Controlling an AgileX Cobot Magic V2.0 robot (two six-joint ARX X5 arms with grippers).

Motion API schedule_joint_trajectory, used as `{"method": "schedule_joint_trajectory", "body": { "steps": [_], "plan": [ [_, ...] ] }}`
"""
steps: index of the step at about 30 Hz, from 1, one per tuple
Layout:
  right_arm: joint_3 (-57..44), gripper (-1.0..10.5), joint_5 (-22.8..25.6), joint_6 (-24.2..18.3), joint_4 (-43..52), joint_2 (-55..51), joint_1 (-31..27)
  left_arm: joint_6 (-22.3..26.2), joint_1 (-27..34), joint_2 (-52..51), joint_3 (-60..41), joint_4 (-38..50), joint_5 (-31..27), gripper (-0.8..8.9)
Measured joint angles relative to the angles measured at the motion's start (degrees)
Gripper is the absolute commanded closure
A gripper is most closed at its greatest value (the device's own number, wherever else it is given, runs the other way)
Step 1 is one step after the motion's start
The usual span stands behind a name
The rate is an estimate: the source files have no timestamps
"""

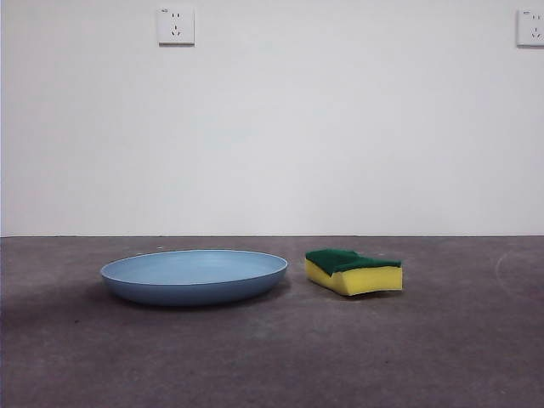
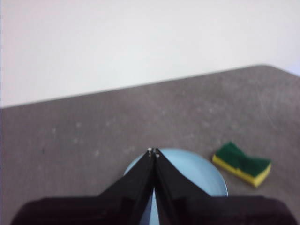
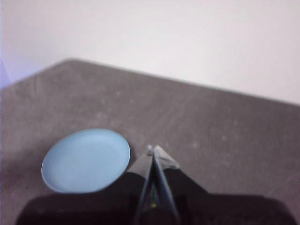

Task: Pick up the plate,pick up the cloth,clean the plate with the cloth

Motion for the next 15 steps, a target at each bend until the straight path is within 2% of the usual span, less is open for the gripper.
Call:
{"method": "schedule_joint_trajectory", "body": {
  "steps": [9, 15],
  "plan": [
    [0.0, 9.5, 0.0, 0.0, -3.6, 0.6, 0.0, -0.9, 0.0, 0.9, 0.3, -8.5, -0.1, 8.17],
    [0.0, 9.5, 0.0, 0.0, -3.6, 0.8, 0.0, -0.9, 0.0, 2.5, 0.3, -11.1, -0.1, 8.17]
  ]
}}
